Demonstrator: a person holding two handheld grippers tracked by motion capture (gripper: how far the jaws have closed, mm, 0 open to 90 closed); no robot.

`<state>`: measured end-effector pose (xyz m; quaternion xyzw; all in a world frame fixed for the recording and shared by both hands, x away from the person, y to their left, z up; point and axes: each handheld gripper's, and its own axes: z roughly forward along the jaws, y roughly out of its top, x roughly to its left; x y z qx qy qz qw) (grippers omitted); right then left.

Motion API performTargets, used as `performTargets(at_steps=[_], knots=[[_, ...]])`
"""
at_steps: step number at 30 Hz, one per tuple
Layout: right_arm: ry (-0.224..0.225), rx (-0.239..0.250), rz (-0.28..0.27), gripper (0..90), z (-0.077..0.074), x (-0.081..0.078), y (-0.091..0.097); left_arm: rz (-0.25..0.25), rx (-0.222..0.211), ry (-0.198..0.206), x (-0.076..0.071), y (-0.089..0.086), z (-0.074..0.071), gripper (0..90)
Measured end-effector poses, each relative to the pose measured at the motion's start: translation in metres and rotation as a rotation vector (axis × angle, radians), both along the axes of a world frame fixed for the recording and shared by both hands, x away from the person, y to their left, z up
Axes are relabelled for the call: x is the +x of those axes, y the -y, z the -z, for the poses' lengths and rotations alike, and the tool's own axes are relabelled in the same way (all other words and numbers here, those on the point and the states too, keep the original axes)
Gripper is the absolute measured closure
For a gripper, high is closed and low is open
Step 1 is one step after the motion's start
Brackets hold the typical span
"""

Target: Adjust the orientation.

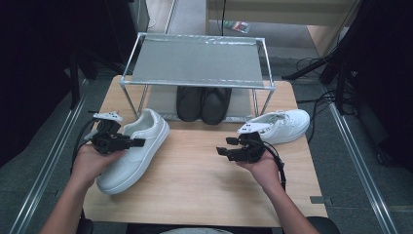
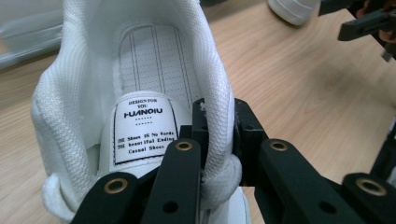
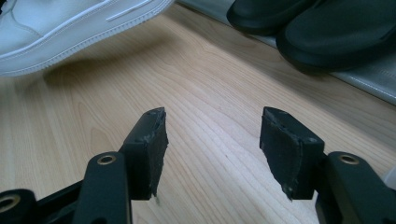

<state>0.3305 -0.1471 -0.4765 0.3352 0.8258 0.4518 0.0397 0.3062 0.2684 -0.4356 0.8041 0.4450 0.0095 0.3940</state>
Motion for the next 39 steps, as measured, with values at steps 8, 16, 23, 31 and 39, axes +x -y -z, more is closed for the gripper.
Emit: performTargets(at_steps=[8, 16, 23, 31, 39], knots=[[0.001, -0.005, 0.028, 42.6, 0.002, -0.006, 0.009, 0.109, 0.006, 0.007, 0.009, 0.03, 0.0, 83.0], [-0.005, -0.009, 0.06, 42.5, 0.003, -0.013, 0.018, 0.217, 0.004, -0.002, 0.015, 0.066, 0.001, 82.8], [-0.009, -0.009, 0.087, 42.6, 0.005, -0.02, 0.026, 0.299, 0.023, 0.0, 0.017, 0.096, 0.004, 82.7], [-0.012, -0.011, 0.111, 42.6, 0.007, -0.025, 0.031, 0.398, 0.037, -0.029, 0.023, 0.141, 0.018, 82.5], [-0.013, -0.01, 0.113, 42.6, 0.008, -0.026, 0.031, 0.441, 0.042, -0.061, 0.026, 0.166, 0.038, 82.3]])
